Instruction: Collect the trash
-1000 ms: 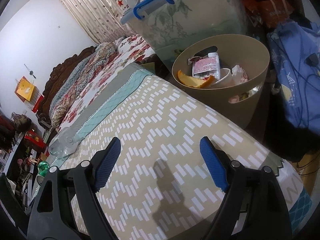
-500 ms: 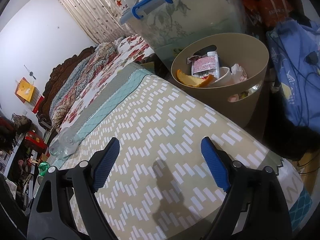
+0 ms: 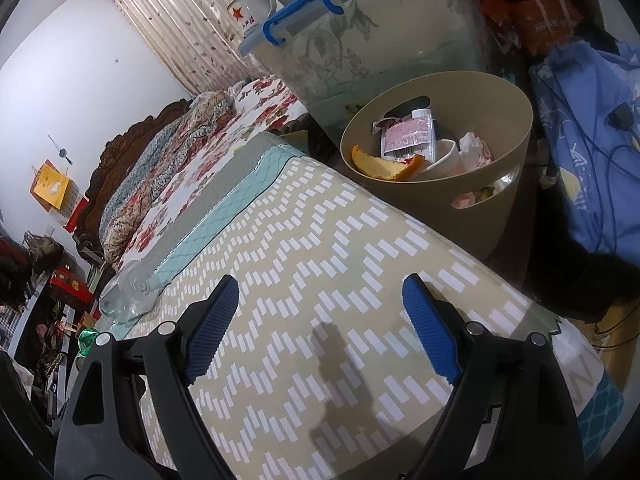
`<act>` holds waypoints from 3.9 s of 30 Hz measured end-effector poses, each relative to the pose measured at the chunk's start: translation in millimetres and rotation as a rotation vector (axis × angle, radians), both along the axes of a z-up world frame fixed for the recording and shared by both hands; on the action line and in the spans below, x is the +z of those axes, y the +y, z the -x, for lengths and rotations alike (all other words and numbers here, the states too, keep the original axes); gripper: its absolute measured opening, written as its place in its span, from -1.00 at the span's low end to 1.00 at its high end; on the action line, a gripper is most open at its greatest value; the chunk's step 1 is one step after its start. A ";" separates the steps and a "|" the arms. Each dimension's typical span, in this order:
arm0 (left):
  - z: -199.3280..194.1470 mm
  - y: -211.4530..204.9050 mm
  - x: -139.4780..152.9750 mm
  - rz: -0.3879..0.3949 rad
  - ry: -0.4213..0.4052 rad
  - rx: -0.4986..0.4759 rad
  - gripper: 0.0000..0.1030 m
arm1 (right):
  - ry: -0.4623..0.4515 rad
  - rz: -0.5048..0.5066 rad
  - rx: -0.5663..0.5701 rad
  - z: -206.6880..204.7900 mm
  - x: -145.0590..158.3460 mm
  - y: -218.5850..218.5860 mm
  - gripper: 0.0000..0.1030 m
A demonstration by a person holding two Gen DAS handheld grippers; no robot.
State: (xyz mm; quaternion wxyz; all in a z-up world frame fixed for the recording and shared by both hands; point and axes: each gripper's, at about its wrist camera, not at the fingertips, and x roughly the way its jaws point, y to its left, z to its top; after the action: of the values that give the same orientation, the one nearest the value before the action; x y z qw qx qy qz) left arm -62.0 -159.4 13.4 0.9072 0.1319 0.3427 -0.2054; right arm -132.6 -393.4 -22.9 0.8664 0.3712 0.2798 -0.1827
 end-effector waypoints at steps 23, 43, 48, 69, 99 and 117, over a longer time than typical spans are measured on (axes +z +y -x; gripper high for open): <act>4.8 7.6 6.2 0.049 -0.029 0.017 0.83 | -0.001 0.007 -0.020 1.6 1.8 0.2 0.64; 10.1 6.4 8.8 0.028 -0.066 0.039 0.83 | -0.010 0.010 -0.013 1.5 3.7 0.3 0.66; 10.2 4.8 8.1 0.022 -0.064 0.032 0.83 | -0.011 0.010 -0.015 1.0 3.7 0.1 0.66; 12.5 0.6 7.5 0.010 -0.073 0.005 0.83 | -0.022 0.010 0.000 -0.5 3.3 1.1 0.73; 10.9 1.5 8.0 0.021 -0.062 0.000 0.83 | 0.002 0.006 -0.003 -2.4 -0.3 -0.5 0.73; 10.2 4.5 10.0 0.056 -0.048 -0.020 0.83 | -0.013 0.008 -0.001 -0.3 0.3 2.1 0.73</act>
State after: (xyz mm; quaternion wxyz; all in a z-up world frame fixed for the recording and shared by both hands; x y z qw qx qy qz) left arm -72.1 -154.8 23.4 0.9164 0.1150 0.3134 -0.2209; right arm -132.3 -391.3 -22.5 0.8696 0.3690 0.2732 -0.1817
